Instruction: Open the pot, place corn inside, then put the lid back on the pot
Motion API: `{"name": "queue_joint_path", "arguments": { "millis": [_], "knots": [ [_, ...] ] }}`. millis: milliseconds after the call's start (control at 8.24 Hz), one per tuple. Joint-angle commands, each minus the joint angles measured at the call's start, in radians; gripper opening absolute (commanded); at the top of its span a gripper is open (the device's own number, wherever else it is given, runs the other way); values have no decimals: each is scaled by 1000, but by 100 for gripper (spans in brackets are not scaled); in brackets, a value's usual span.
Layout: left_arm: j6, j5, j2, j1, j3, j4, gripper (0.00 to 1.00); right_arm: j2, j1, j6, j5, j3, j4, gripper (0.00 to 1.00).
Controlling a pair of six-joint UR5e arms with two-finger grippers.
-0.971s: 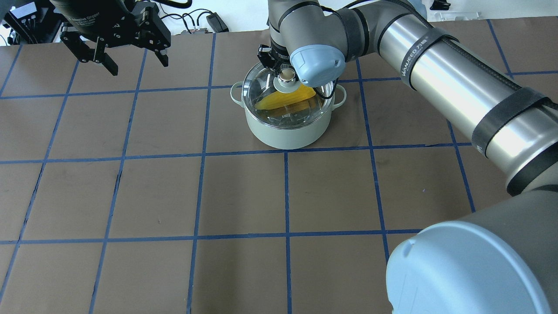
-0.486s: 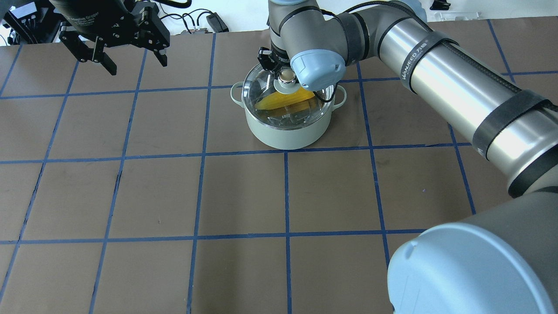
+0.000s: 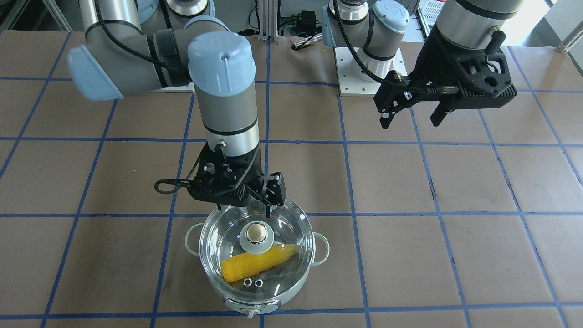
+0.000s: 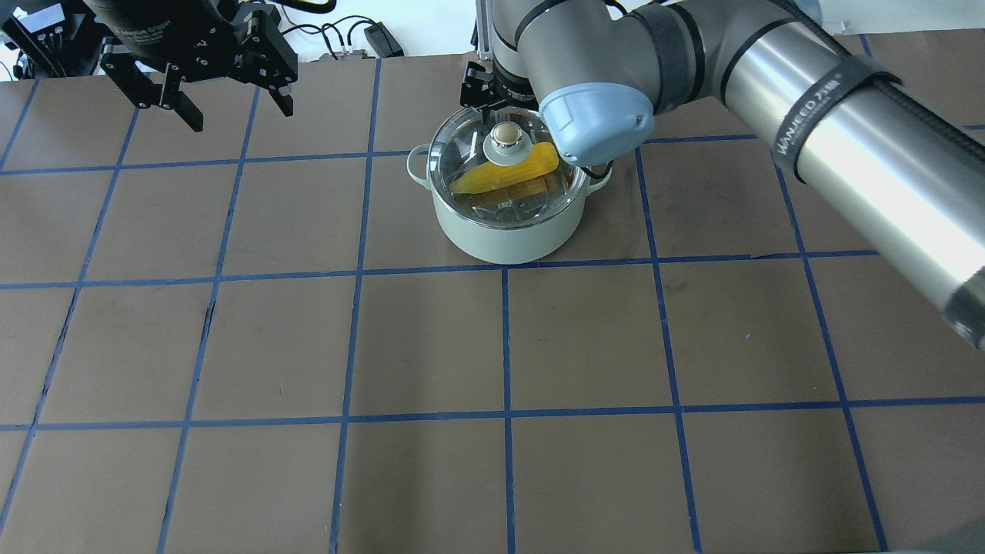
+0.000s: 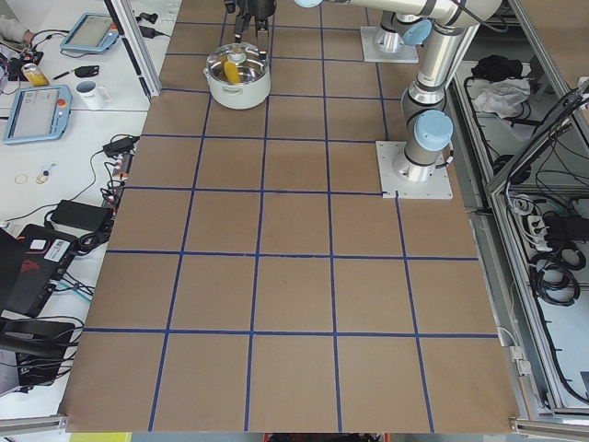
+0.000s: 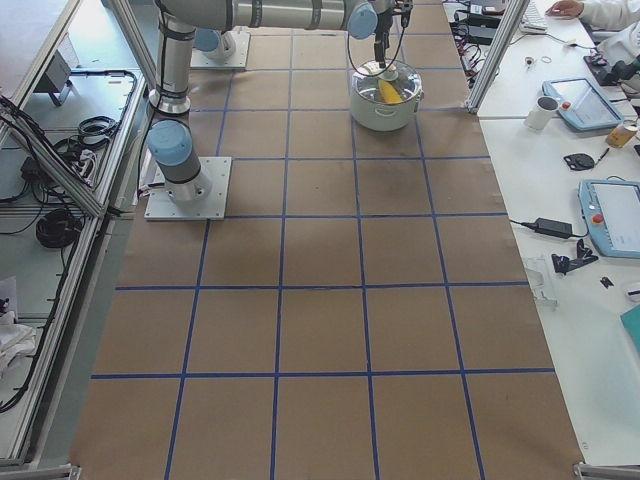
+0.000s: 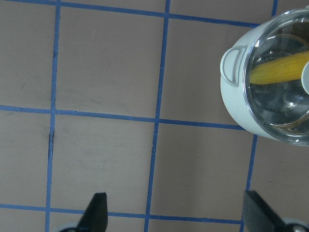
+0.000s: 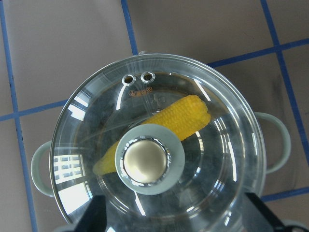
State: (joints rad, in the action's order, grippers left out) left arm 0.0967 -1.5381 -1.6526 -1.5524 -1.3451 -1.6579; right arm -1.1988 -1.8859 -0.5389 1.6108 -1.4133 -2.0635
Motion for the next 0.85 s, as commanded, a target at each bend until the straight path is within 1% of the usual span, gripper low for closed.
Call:
{"name": "queue_joint_path", "arguments": {
  "millis": [0, 121, 243, 364, 486, 729],
  "knots": [
    [-8, -2, 5, 0, 0, -3, 100, -270, 66, 96, 12, -137, 186, 100],
    [-8, -2, 7, 0, 0, -3, 100, -359, 136, 203, 3, -144, 338, 100],
    [-8, -2, 10, 0, 0, -3, 100, -417, 186, 235, -2, -145, 450, 100],
    [-8, -2, 10, 0, -2, -3, 100, -442, 195, 264, -11, -145, 482, 100],
    [-6, -2, 10, 0, -2, -3, 100, -441, 194, 267, -25, -147, 471, 100],
    [-8, -2, 11, 0, -2, -3, 100, -443, 194, 270, -25, -147, 474, 100]
  ]
}}
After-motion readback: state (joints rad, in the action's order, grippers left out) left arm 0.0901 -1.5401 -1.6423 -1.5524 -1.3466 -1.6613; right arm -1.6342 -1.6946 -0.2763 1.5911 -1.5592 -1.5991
